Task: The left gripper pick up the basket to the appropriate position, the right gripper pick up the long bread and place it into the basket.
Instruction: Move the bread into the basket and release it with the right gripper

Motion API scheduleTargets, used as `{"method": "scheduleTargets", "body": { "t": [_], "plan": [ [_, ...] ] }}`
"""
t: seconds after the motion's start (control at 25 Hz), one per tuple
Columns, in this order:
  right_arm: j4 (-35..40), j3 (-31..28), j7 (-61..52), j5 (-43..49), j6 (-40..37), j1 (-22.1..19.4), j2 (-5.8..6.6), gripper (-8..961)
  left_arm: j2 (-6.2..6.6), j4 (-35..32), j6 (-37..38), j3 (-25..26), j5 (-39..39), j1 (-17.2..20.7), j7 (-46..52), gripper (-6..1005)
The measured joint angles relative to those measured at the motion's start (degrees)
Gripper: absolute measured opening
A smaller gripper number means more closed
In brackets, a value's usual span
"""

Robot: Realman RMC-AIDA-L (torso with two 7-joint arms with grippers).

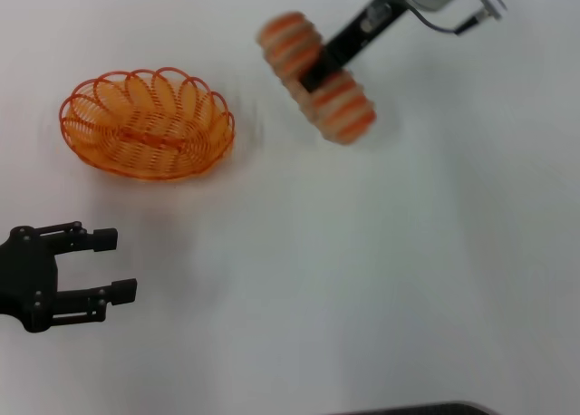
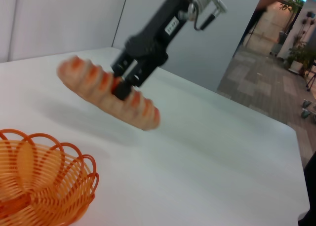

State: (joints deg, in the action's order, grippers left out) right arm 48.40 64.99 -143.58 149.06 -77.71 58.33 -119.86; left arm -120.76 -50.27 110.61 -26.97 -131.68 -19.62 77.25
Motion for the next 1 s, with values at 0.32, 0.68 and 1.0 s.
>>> {"method": "scheduleTargets", "body": {
  "t": [0.32, 0.68, 1.0],
  "plan": [
    [2.2, 3.3, 19.1, -12.6, 2.7, 0.5, -0.11, 497, -0.09, 0.0, -1.0, 0.0, -0.1, -0.3, -0.2, 766],
    [2.3, 12.6, 34.9, -22.2, 9.0, 0.7, -0.39, 420, -0.09, 0.1, -1.6, 0.0, -0.1, -0.5, -0.3, 763],
    [1.8, 21.3, 34.8, -22.5, 14.2, 0.4, -0.77, 326, -0.15, 0.1, -2.7, 0.0, 0.0, -0.5, -0.3, 761]
  ]
}}
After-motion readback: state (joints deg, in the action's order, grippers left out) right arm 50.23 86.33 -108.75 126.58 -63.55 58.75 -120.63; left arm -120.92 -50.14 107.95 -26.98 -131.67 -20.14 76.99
